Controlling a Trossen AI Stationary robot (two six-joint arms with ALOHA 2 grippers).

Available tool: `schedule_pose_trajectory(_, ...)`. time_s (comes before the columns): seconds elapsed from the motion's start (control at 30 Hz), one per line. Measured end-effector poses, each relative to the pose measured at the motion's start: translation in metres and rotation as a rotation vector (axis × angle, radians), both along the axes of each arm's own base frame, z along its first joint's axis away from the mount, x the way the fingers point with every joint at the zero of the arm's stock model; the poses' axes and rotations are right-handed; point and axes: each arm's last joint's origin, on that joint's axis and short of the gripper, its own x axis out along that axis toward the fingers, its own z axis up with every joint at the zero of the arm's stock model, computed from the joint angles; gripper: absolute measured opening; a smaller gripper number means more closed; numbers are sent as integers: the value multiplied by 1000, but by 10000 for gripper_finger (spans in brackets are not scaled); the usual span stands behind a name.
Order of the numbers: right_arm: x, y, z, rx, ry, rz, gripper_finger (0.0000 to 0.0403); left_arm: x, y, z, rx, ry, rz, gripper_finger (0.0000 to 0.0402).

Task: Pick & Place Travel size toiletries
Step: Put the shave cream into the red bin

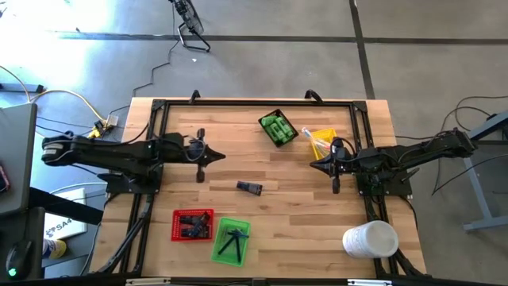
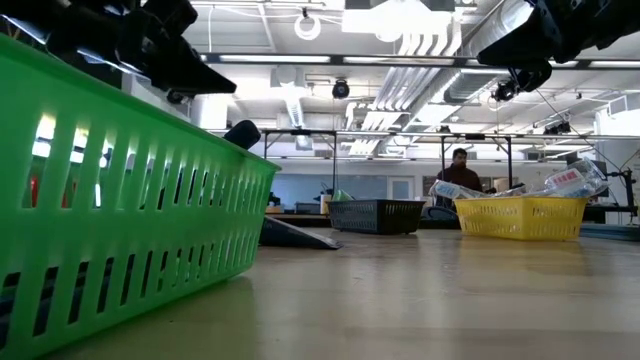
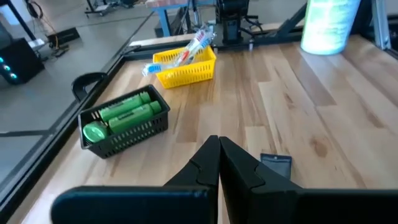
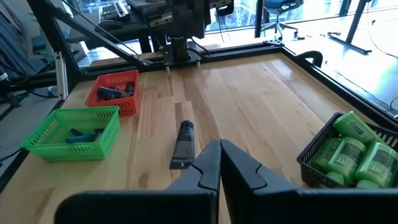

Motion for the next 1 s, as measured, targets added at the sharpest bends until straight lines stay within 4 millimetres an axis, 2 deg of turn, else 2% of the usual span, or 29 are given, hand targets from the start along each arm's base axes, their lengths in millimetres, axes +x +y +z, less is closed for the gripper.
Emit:
schedule_pose_trajectory(0.27, 0, 0, 0, -1, 4, 0, 4, 8, 1, -4, -3, 49, -7, 5)
schedule_pose_trajectory(0.37, 0, 0, 0, -1, 4, 0, 4, 10, 1, -7, -4, 65, -5, 23)
schedule_pose_trajectory(0.77, 0, 0, 0, -1, 4, 0, 4, 13, 1, -10, -18, 78, -1, 196)
schedule_pose_trajectory(1.0, 0, 0, 0, -1, 4, 0, 4, 13, 1, -10, -56, 74, 10, 267)
